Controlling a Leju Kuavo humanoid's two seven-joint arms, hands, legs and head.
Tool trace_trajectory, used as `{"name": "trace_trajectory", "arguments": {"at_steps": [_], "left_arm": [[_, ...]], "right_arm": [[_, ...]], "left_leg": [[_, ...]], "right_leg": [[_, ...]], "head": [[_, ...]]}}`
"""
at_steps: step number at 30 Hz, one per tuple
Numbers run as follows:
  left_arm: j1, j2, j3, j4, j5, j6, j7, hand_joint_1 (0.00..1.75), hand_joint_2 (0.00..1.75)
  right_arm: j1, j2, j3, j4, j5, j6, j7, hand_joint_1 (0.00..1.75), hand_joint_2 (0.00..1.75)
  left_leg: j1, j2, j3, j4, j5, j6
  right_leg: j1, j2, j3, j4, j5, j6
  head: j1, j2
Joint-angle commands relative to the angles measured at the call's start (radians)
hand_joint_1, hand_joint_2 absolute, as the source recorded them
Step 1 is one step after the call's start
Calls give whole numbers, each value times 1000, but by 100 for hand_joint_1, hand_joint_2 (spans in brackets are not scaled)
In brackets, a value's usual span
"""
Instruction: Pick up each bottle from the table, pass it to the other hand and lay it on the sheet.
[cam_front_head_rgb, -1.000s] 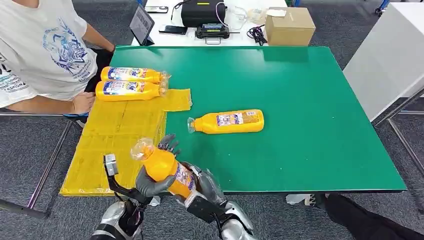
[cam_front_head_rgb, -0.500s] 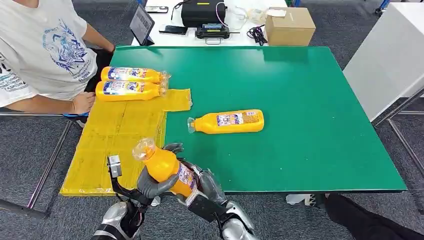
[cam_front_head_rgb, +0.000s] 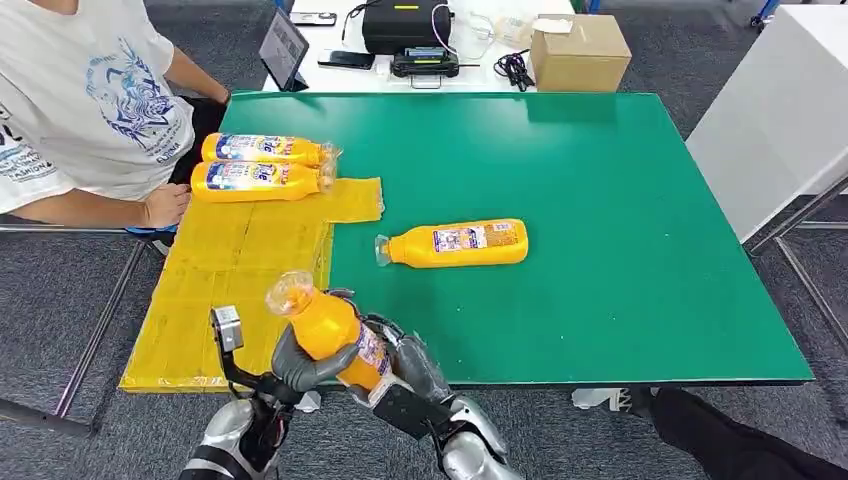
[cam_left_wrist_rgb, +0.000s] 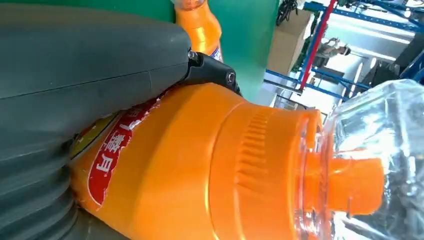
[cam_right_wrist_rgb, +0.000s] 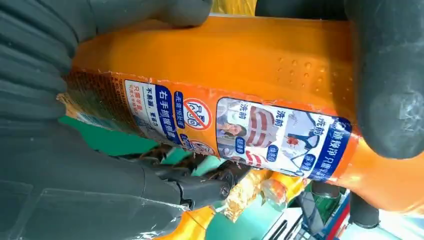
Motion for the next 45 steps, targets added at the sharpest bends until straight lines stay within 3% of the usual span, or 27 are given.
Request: {"name": "trace_trajectory", "arguments": {"at_steps": [1, 2, 3, 4, 9, 12, 20, 27, 31, 35, 37, 38, 41, 45], "left_arm": [[-32, 19, 27, 12, -1, 2, 8, 175, 175], [-29, 17, 32, 6, -2, 10, 5, 175, 175], [-28, 17, 40, -1, -2, 19, 3, 175, 175], [-31, 16, 50, -7, -4, 34, 1, 175, 175], [-68, 20, 116, -26, -42, 150, -11, 175, 175], [-107, 36, 109, -44, -252, 329, -76, 175, 175], [-105, 27, 114, -52, -291, 342, -77, 175, 175], [-216, 38, 186, -42, -451, 568, -115, 175, 175], [-250, 34, 213, -32, -490, 600, -123, 175, 175], [-264, 47, 170, -55, -724, 792, -161, 175, 175], [-293, 48, 177, -56, -854, 887, -126, 175, 175], [-321, 52, 178, -18, -908, 895, -83, 175, 175], [-396, 73, 202, 171, -1035, 995, -64, 175, 175], [-452, 116, 194, 408, -1249, 1073, -8, 175, 175]], "right_arm": [[-34, -17, 0, 18, 2, -3, 5, 63, 175], [-32, -16, -2, 16, 7, -17, 15, 0, 175], [-32, -14, -3, 11, 13, -27, 23, 0, 175], [-33, -16, 0, 5, 15, -24, 25, 0, 0], [-16, -18, -3, -83, 14, -48, 39, 0, 0], [6, -23, -11, -154, -76, 38, 23, 0, 0], [8, -26, -8, -152, -75, 44, 24, 0, 0], [19, -17, -31, -211, -152, 88, -1, 0, 0], [17, -12, -21, -204, -160, 96, -4, 0, 0], [31, -10, -26, -267, -188, 93, -32, 0, 0], [53, -30, 19, -437, -44, -256, -88, 0, 0], [63, -32, 17, -516, -101, -300, -88, 0, 0], [90, -19, -43, -679, -153, -295, -75, 0, 0], [91, -26, -53, -635, -143, -245, -45, 0, 0]], "left_leg": [[1, 1, 3, 0, -1, -1], [1, 1, 4, 0, -2, -1], [1, 1, 4, 0, -1, -1], [1, 1, 3, 0, -1, -1], [1, 1, 1, 0, -1, -1], [2, 1, 4, 1, -2, -2], [1, 1, 4, 0, -2, -1], [1, -2, 1, 1, 0, -1], [2, 0, 3, 1, -1, -2], [1, 0, 4, 1, -1, -1], [1, -1, 1, 1, 0, 0], [1, -1, 2, 2, -1, -1], [1, -2, 1, 3, -1, -1], [0, 0, 4, 0, 0, -1]], "right_leg": [[1, 0, 3, 0, -1, -1], [1, 1, 4, 0, -2, -2], [1, 1, 3, 0, -1, -1], [1, 1, 3, -1, -1, -1], [1, 1, 1, 0, 0, -1], [2, 0, 4, 1, -2, -2], [1, 0, 5, 0, -2, -2], [2, -3, 2, 1, -1, -2], [2, -1, 3, 1, -1, -2], [2, -1, 4, 1, -2, -2], [1, -2, 1, 2, -1, -1], [1, -2, 3, 2, -2, -2], [1, -3, 2, 4, -3, -2], [0, -1, 4, 0, -1, -2]], "head": [[0, 0], [0, 0], [0, 0], [0, 0], [0, 0], [0, 0], [0, 0], [0, 0], [0, 0], [0, 0], [0, 0], [1, 0], [0, 0], [0, 0]]}}
